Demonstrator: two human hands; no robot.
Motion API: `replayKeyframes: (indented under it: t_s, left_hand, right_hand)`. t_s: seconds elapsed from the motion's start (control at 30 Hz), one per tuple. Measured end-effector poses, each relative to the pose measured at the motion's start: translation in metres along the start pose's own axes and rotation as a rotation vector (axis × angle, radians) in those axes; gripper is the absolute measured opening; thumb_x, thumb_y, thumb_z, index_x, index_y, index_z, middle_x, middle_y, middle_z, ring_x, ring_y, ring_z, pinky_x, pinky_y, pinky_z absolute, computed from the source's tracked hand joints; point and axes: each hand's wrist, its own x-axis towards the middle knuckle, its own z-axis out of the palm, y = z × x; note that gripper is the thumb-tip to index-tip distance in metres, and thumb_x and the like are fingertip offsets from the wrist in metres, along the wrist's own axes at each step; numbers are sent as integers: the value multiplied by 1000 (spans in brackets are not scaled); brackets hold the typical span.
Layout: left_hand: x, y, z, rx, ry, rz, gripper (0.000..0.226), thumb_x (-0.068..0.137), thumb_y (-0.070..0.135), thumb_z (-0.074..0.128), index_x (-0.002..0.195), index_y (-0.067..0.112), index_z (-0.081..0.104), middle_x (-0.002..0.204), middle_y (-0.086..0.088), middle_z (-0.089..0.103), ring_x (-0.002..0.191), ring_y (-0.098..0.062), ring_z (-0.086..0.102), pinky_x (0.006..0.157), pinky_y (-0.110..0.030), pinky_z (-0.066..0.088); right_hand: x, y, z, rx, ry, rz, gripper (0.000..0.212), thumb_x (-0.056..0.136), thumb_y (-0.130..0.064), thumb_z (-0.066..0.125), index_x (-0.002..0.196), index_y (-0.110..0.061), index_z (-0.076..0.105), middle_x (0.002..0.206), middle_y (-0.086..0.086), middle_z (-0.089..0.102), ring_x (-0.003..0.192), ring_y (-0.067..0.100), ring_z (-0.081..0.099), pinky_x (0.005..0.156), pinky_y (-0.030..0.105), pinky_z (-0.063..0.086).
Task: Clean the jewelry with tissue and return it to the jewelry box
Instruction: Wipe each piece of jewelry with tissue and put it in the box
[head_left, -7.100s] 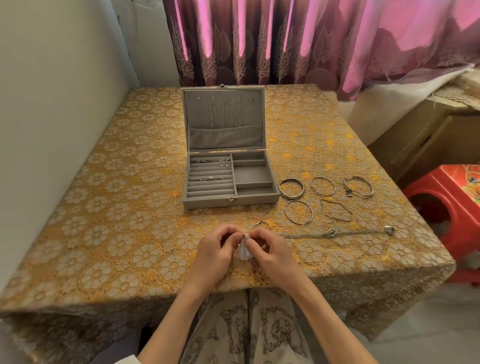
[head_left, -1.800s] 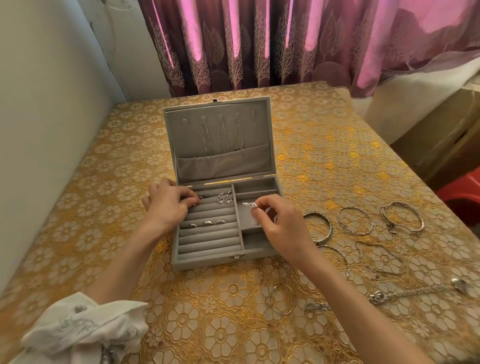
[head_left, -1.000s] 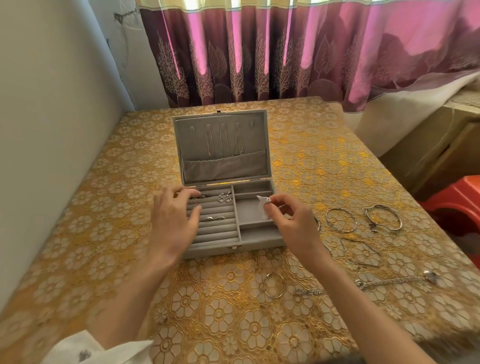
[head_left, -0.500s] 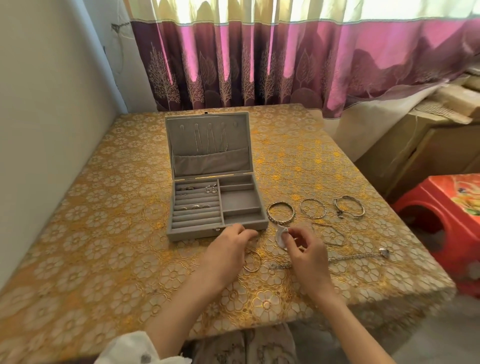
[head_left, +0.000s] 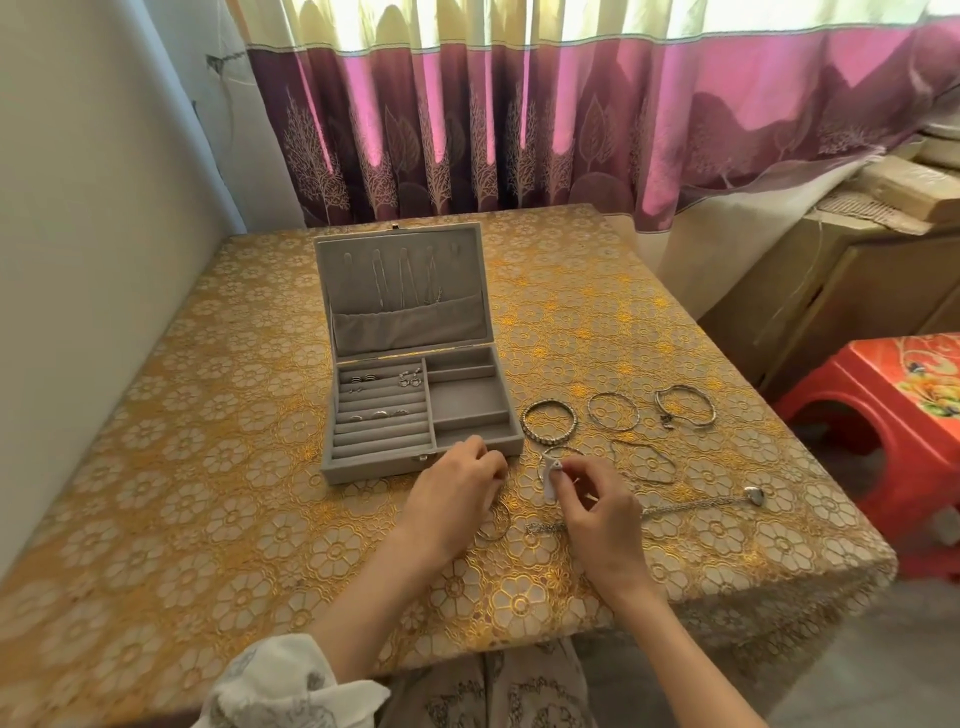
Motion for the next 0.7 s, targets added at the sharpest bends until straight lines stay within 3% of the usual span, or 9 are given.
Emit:
replayKeyframes:
  t_s: [0.07, 0.17, 0.33, 0.47, 0.6, 0.7]
  left_hand:
    - [-4, 1, -3, -156, -7, -58, 15, 92, 21, 54, 103, 15, 63, 101, 2, 59, 93, -10, 54, 82, -22, 47]
    - [-15, 3, -12, -439, 16, -185, 6, 87, 21, 62, 92, 22, 65, 85, 11, 64, 78, -1, 59, 73, -13, 48]
    - [-36, -4, -25, -769, 94, -336, 4, 82, 17, 68, 85, 20, 67, 78, 6, 67, 71, -1, 61, 66, -15, 49]
    - [-48, -11, -27, -846, 127, -385, 7, 82, 12, 67, 85, 19, 68, 77, 5, 67, 70, 1, 60, 65, -15, 47]
    - [-57, -15, -24, -833, 165, -384, 15, 82, 6, 66, 84, 21, 68, 81, 5, 68, 77, -1, 62, 70, -14, 49]
    - [-62, -16, -20, -788, 211, -354, 16, 81, 8, 67, 84, 24, 68, 84, 7, 68, 80, -2, 62, 72, -15, 49]
  right_hand:
    - [0, -2, 0, -13, 2, -17, 12, 85, -9, 63, 88, -20, 58, 80, -12, 56, 74, 1, 55, 63, 5, 42]
    - [-1, -7, 2, -55, -39, -80, 8, 84, -8, 64, 89, -14, 62, 82, -18, 53, 72, -1, 54, 65, 5, 42]
    - [-1, -29, 10, 54, -188, -39, 11, 85, -14, 64, 88, -25, 63, 84, -11, 59, 73, 3, 58, 64, 12, 46]
    - [-7, -45, 20, 219, -377, 137, 12, 85, -15, 63, 86, -26, 67, 75, -9, 64, 64, -1, 57, 56, 14, 44]
    - [-14, -54, 26, 428, -443, 321, 13, 85, -11, 63, 87, -21, 70, 62, -8, 65, 50, -1, 55, 48, 11, 40]
    - [-16, -53, 29, 433, -489, 370, 10, 84, -14, 64, 87, -19, 72, 60, -6, 63, 44, 0, 48, 42, 12, 35]
